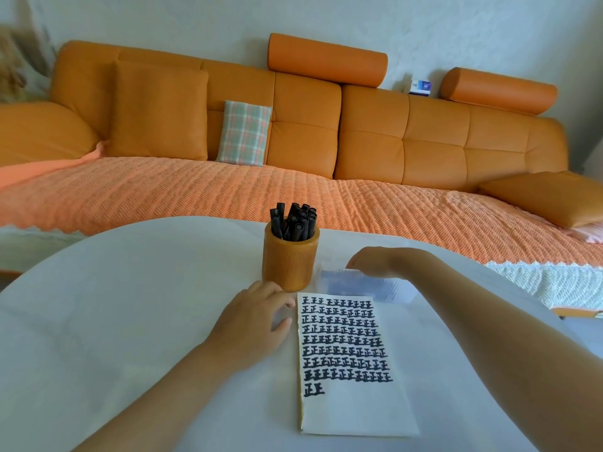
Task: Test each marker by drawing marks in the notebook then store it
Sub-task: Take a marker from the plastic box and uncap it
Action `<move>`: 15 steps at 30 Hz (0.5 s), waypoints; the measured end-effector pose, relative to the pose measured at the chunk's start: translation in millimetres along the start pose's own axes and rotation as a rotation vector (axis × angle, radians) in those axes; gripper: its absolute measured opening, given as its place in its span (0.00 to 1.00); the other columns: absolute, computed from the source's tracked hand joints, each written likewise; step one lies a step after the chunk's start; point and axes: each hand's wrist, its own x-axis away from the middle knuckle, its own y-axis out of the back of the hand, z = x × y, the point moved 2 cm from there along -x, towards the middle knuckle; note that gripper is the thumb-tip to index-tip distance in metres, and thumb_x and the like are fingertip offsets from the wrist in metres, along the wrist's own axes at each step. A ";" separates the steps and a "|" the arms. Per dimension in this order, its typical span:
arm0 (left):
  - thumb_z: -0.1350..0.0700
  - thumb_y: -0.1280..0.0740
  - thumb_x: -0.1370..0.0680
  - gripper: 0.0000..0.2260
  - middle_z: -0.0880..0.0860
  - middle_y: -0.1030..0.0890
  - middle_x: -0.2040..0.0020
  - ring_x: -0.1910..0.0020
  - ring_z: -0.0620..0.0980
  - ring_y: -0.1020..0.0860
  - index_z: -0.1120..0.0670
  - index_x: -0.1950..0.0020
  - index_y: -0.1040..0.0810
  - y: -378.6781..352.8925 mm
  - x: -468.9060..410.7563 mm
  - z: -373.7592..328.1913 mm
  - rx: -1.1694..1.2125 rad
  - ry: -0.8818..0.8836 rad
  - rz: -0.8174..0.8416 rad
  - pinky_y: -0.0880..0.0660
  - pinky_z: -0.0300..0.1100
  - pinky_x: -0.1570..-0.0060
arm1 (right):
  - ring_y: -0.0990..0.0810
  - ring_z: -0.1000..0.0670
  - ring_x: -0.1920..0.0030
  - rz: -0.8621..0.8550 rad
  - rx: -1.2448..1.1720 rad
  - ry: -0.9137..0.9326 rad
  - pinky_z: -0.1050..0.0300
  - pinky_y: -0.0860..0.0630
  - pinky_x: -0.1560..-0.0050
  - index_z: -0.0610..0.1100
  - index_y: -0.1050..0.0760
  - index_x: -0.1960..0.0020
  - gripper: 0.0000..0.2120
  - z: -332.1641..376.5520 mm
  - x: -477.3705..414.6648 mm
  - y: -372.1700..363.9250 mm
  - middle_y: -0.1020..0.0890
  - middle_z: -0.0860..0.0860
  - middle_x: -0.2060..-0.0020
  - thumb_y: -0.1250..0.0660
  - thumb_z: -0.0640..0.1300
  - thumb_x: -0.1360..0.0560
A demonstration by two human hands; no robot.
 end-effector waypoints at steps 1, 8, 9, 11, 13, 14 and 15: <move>0.46 0.39 0.24 0.10 0.41 0.24 0.48 0.50 0.42 0.27 0.44 0.45 0.23 -1.5 0.1 1.2 -0.013 -0.001 0.014 0.25 0.39 0.52 | 0.30 0.44 0.30 -0.010 -0.021 0.000 0.50 0.35 0.29 0.41 0.29 0.28 0.21 -0.2 0.2 0.5 0.29 0.46 0.28 0.49 0.35 0.19; 0.45 0.40 0.22 0.10 0.42 0.24 0.48 0.49 0.43 0.29 0.45 0.45 0.23 -4.3 -4.5 -1.2 -0.068 -0.014 0.026 0.26 0.39 0.50 | 0.23 0.48 0.39 -0.062 -0.154 0.038 0.56 0.28 0.38 0.46 0.22 0.36 0.15 -1.8 3.4 4.0 0.21 0.51 0.37 0.42 0.42 0.17; 0.45 0.40 0.22 0.10 0.42 0.25 0.48 0.49 0.43 0.29 0.45 0.45 0.23 -4.1 -4.5 -1.3 -0.067 -0.013 0.025 0.27 0.39 0.50 | 0.21 0.50 0.45 -0.103 -0.186 0.055 0.59 0.26 0.46 0.47 0.20 0.39 0.13 -2.4 2.7 5.6 0.18 0.51 0.42 0.41 0.43 0.18; 0.46 0.40 0.22 0.10 0.42 0.25 0.48 0.49 0.43 0.29 0.45 0.45 0.23 -3.6 -4.4 -1.7 -0.064 -0.007 0.029 0.27 0.38 0.49 | 0.23 0.53 0.61 -0.233 -0.251 0.080 0.63 0.29 0.63 0.49 0.20 0.44 0.09 -3.7 4.5 11.9 0.17 0.50 0.52 0.39 0.44 0.18; 0.46 0.40 0.22 0.10 0.42 0.25 0.47 0.49 0.43 0.29 0.45 0.45 0.23 -2.3 -4.0 -2.5 -0.065 0.001 0.032 0.27 0.38 0.49 | 0.29 0.53 0.70 -0.375 -0.356 0.098 0.63 0.33 0.72 0.53 0.24 0.43 0.09 -4.3 13.8 19.1 0.18 0.49 0.56 0.40 0.43 0.18; 0.46 0.39 0.22 0.09 0.42 0.24 0.47 0.49 0.43 0.29 0.45 0.45 0.23 -1.3 -3.8 -3.1 -0.061 0.003 0.030 0.27 0.38 0.50 | 0.31 0.53 0.71 -0.432 -0.425 0.119 0.62 0.34 0.74 0.53 0.25 0.45 0.09 -4.3 20.9 22.4 0.18 0.48 0.57 0.41 0.42 0.17; 0.46 0.39 0.22 0.09 0.42 0.24 0.48 0.49 0.43 0.28 0.45 0.45 0.23 0.1 -3.9 -4.1 -0.053 0.006 0.028 0.27 0.38 0.50 | 0.31 0.51 0.70 -0.475 -0.493 0.144 0.62 0.34 0.73 0.52 0.23 0.48 0.10 -3.8 29.4 24.3 0.19 0.47 0.57 0.41 0.41 0.17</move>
